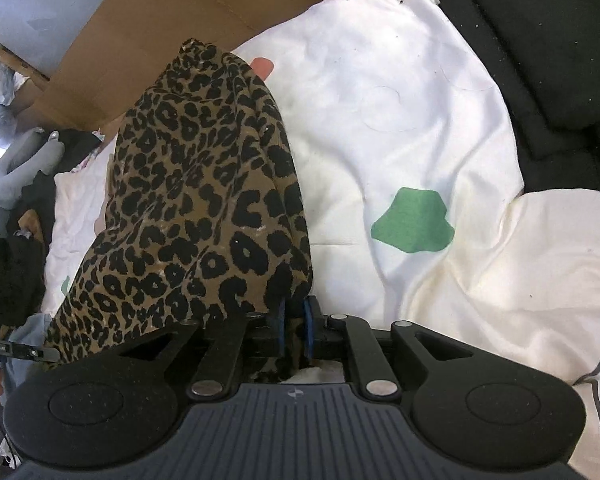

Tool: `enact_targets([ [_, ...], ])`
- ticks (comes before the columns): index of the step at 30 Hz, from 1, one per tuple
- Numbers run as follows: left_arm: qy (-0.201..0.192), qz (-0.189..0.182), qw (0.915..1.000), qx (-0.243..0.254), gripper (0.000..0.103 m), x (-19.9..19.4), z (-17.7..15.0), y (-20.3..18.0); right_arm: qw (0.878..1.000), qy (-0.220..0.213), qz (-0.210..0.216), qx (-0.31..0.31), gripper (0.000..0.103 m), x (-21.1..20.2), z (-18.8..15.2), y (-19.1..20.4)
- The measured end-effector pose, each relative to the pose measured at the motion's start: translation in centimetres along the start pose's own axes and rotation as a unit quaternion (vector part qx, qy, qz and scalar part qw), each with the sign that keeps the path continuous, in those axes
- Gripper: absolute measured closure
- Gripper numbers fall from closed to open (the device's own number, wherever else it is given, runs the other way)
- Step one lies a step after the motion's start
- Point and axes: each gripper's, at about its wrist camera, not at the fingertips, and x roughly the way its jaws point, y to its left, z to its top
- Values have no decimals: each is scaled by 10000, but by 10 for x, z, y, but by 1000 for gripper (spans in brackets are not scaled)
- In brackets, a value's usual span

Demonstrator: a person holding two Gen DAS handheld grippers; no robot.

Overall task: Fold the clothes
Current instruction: 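Close both grippers on the leopard skirt edge, then lift the gripped edge with both grippers and fold it over the skirt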

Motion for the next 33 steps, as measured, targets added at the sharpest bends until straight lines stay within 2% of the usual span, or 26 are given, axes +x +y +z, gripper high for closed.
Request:
enact_targets([
  [1,1,3,10000,21,99,0,0,0,10000,20,36,-31,78,2,1,0],
  [4,-8,-13,10000,51,99,-3,-1,3,9999,55,138,-24,75,6,4,-2],
  [7,-13,-20,10000,40,99,-4,-4,7,9991,75,406,124,67,11,6,-8],
  [9,0,-15,10000,29,99,-5,-5,9,9985,77,521,148,66,13,6,-10],
  [12,-4,-94,10000,-22,99,-8,-7,10,9983,211,545,18,73,15,7,-10],
  [14,-7,-139,9999,-11,99,-13,-9,8,9980,341,517,-82,96,14,5,-10],
  [16,0,-170,9999,18,99,-18,-11,5,9975,439,558,-48,100,12,5,-10],
  [22,-90,-291,9995,-39,99,-44,-13,0,9966,494,663,53,102,-7,7,1],
  [27,-232,-92,9995,-208,100,-70,-19,14,9929,723,916,221,102,-19,-7,6],
  [33,-226,196,9991,-293,102,-83,-16,27,9871,1112,1141,138,102,-26,-22,21],
])
